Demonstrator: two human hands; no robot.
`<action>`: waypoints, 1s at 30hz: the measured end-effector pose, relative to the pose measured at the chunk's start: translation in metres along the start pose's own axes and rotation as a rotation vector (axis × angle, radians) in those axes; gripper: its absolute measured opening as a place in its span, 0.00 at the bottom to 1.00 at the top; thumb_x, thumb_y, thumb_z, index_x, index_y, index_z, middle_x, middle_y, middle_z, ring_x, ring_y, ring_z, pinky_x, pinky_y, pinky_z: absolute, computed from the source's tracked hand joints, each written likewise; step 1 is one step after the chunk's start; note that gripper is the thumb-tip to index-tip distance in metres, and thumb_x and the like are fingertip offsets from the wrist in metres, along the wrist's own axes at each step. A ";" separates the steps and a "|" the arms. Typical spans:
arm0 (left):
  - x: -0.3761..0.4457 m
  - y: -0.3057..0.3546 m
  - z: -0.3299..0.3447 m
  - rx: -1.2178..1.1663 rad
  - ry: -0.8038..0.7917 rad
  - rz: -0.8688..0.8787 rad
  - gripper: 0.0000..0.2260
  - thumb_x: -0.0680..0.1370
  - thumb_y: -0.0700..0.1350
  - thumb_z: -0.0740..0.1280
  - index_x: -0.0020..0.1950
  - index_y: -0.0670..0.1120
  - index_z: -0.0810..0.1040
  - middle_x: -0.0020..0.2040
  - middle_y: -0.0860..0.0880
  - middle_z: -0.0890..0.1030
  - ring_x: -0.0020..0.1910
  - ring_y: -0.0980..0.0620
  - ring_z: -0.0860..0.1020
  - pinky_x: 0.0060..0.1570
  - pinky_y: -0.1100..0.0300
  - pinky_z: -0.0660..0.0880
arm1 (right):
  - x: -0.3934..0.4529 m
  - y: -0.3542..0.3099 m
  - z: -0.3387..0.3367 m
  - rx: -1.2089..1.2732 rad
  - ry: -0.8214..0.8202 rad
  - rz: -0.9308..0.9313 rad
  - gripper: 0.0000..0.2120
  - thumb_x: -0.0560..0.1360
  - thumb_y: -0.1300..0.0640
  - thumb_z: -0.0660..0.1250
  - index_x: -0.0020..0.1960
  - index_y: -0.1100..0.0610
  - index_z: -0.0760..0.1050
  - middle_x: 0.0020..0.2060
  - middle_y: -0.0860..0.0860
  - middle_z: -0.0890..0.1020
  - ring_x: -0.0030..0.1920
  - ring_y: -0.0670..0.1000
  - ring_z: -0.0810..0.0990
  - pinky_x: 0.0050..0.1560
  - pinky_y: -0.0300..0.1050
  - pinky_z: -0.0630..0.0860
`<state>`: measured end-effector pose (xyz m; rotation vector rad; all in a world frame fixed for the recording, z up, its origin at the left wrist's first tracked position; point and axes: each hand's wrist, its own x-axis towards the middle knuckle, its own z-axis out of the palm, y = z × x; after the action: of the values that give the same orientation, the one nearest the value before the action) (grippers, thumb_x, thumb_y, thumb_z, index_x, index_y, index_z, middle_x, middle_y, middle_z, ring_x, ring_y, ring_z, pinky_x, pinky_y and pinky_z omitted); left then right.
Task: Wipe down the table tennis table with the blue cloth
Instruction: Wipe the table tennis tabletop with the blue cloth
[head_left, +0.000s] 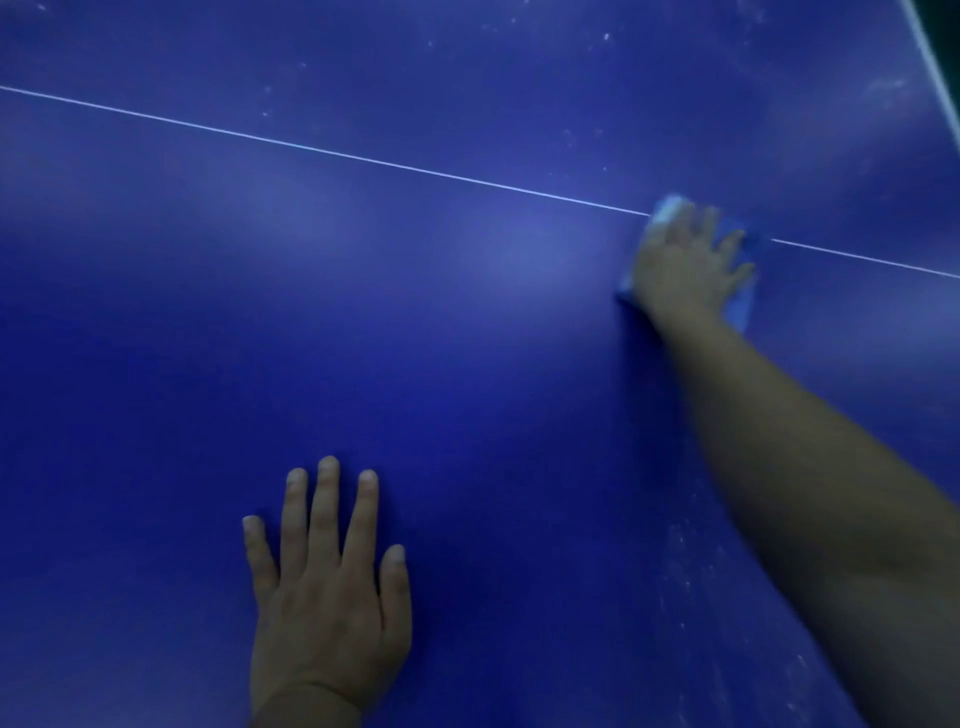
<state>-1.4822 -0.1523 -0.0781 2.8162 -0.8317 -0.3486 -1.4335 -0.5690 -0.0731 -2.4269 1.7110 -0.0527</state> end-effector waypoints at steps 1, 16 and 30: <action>0.000 0.000 0.000 -0.005 -0.003 0.002 0.29 0.79 0.56 0.51 0.78 0.45 0.61 0.79 0.43 0.58 0.79 0.43 0.52 0.75 0.41 0.41 | -0.021 -0.024 0.008 -0.022 0.017 -0.120 0.27 0.83 0.49 0.46 0.81 0.52 0.54 0.81 0.52 0.55 0.79 0.64 0.51 0.74 0.71 0.47; 0.000 0.003 -0.002 -0.024 -0.019 -0.009 0.30 0.79 0.57 0.49 0.78 0.45 0.61 0.80 0.43 0.57 0.80 0.43 0.51 0.75 0.42 0.38 | 0.028 0.076 -0.019 0.004 0.005 0.160 0.28 0.81 0.46 0.42 0.81 0.49 0.52 0.81 0.50 0.52 0.80 0.61 0.48 0.75 0.70 0.45; 0.000 0.006 0.000 -0.020 0.016 -0.032 0.31 0.79 0.58 0.48 0.78 0.45 0.63 0.80 0.42 0.58 0.80 0.44 0.49 0.75 0.40 0.40 | 0.043 0.111 -0.034 -0.163 -0.084 -0.223 0.26 0.84 0.48 0.48 0.81 0.47 0.50 0.81 0.49 0.50 0.80 0.60 0.48 0.75 0.70 0.47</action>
<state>-1.4851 -0.1570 -0.0770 2.8125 -0.7763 -0.3366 -1.5268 -0.6492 -0.0605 -2.6860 1.4564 0.1645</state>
